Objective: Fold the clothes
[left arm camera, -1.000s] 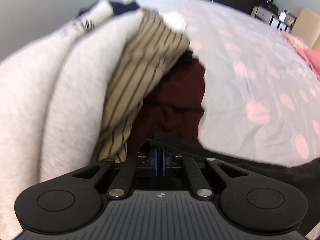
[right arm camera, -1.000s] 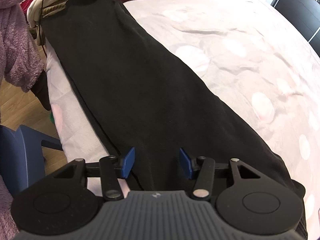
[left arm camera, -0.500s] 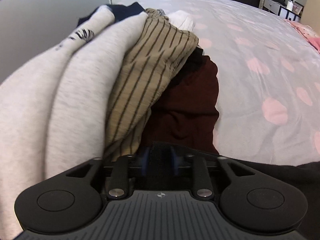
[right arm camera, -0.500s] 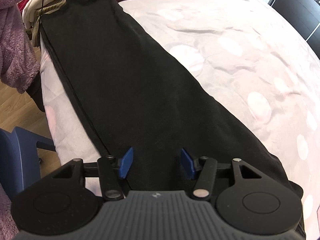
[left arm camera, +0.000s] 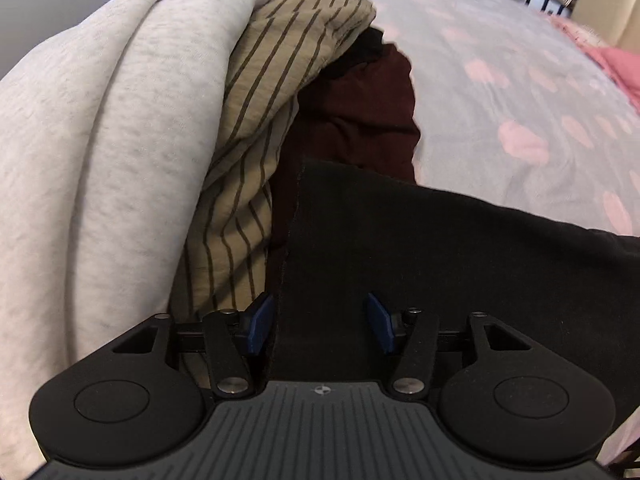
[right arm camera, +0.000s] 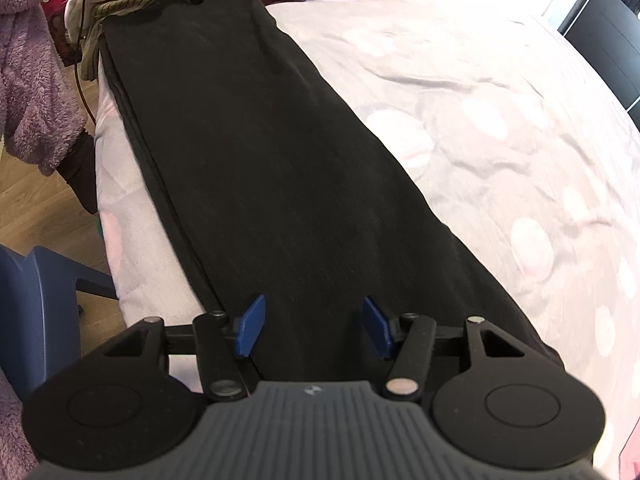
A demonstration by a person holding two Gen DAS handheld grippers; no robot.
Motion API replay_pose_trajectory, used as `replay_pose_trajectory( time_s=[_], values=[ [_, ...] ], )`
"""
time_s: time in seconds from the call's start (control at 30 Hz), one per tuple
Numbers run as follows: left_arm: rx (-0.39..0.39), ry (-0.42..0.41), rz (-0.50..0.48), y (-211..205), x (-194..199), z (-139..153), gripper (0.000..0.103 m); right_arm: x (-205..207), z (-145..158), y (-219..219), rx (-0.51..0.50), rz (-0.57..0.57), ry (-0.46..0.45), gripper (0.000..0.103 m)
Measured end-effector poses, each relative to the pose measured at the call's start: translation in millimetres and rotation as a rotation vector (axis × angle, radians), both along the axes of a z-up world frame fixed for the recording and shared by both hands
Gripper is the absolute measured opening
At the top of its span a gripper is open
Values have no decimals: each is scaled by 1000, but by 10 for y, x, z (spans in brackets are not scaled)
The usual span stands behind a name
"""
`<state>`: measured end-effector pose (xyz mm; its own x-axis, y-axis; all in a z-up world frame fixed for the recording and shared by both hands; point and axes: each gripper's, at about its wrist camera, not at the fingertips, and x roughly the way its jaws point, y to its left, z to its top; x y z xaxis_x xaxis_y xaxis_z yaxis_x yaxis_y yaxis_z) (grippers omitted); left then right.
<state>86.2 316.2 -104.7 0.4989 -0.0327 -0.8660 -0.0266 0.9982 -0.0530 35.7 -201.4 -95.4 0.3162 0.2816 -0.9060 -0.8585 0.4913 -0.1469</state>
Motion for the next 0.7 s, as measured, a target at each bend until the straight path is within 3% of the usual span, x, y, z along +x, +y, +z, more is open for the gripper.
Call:
replay_pose_trajectory(
  time_s=[0.13,0.27,0.4,0.53,0.7],
  values=[
    [-47,-21,32,80,14,-78,59,-1,-1,17,-12,5,3,58],
    [-80,-29,57,124,27,-116,57,-21,-12,47,-25,11,0,58],
    [-103,-6,48,68,3,-47,31,-40,-19,81,-28,14,-9,58],
    [-62,-16,35,-11,-70,39,9,-60,-32,134,-46,35,-24,58],
    [-5,-55,11,-176,-207,354,6,-86,13,151,-51,52,-56,58]
  ],
)
